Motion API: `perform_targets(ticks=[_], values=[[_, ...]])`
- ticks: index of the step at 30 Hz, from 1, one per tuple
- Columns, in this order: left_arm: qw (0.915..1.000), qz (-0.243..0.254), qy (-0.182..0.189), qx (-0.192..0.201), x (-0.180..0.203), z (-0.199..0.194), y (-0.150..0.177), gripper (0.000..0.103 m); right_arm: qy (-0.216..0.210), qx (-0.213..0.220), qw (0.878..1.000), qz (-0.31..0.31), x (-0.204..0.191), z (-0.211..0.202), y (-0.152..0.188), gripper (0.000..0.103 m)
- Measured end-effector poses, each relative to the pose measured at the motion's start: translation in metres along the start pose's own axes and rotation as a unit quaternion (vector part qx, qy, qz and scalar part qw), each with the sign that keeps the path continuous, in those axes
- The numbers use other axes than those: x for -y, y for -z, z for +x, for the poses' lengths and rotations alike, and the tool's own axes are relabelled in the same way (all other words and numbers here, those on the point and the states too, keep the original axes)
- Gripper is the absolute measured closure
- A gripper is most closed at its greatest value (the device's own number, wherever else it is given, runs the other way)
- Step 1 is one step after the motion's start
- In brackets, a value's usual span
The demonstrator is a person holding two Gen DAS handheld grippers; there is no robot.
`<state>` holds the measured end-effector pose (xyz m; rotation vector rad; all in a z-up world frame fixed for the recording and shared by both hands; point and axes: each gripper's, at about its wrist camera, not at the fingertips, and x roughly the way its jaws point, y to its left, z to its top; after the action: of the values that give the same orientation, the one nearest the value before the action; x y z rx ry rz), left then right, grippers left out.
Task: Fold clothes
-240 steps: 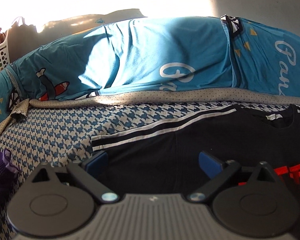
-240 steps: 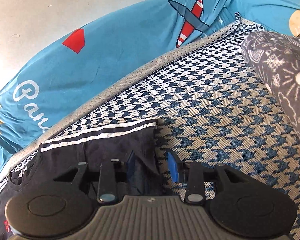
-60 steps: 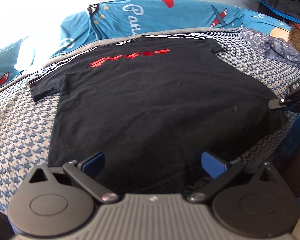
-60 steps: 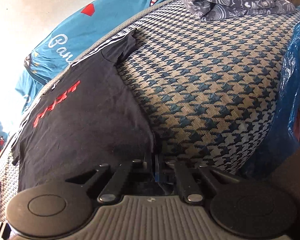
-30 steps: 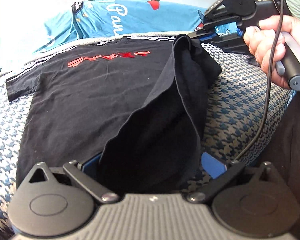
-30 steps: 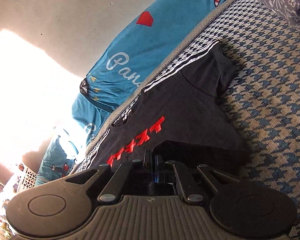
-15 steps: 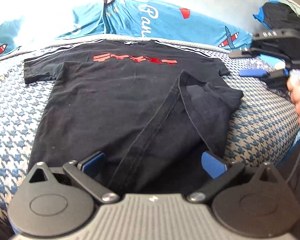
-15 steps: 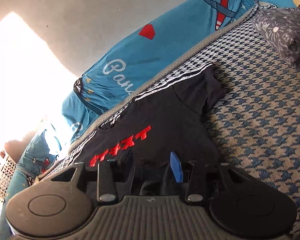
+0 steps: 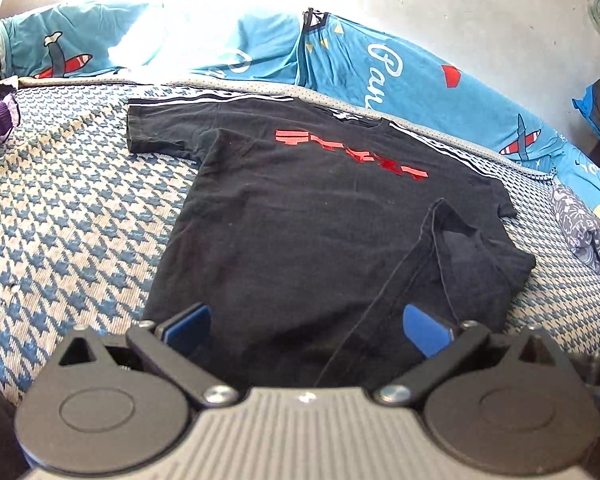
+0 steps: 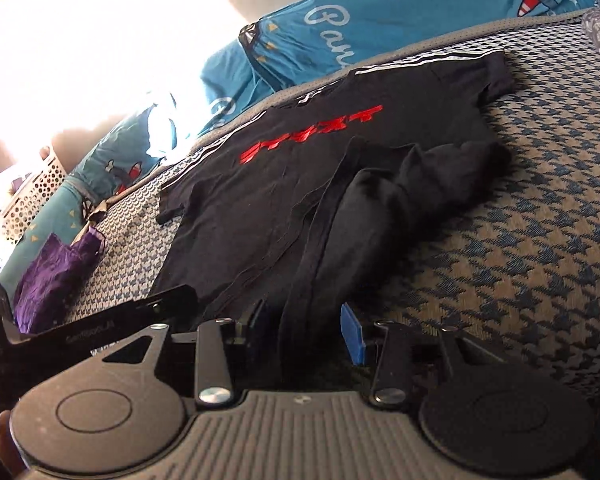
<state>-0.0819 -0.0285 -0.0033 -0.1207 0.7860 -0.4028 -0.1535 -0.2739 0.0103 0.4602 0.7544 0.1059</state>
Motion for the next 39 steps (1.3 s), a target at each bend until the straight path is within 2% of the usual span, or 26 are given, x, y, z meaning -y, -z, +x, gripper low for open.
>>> perform_targets(ticks=[4,9,13,15,24,29,34,39], values=[[1.0000,-0.003,0.004,-0.001,-0.004,-0.004,0.000,0.000,0.007,-0.019,1.000,-0.022,-0.012,0.007,0.010,0.062],[0.9999,0.012,0.005,-0.005,-0.003,-0.010,0.005,0.000,0.073,-0.027,0.993,-0.089,-0.028,0.020,0.020,0.062],[0.9997,0.022,0.005,-0.010,-0.003,-0.013,0.010,0.000,0.095,-0.026,0.991,-0.093,-0.027,0.023,0.023,0.093],[0.9997,0.024,0.002,-0.008,-0.002,-0.015,0.010,0.000,0.084,-0.026,0.993,-0.076,-0.022,0.020,0.022,0.098],[0.9996,0.026,0.000,-0.002,-0.002,-0.018,0.010,0.000,0.023,-0.040,0.999,-0.029,-0.023,-0.003,0.040,0.100],[0.9995,0.030,0.003,-0.004,0.000,-0.018,0.011,0.000,-0.015,-0.070,0.996,-0.052,-0.034,-0.006,0.055,0.100],[0.9995,0.032,0.004,-0.001,0.002,-0.019,0.012,0.000,0.005,-0.043,0.996,-0.077,-0.041,-0.014,0.052,0.099],[0.9992,0.037,-0.001,-0.014,0.004,-0.017,0.013,0.000,0.045,-0.004,0.997,-0.055,-0.029,-0.016,0.025,0.098]])
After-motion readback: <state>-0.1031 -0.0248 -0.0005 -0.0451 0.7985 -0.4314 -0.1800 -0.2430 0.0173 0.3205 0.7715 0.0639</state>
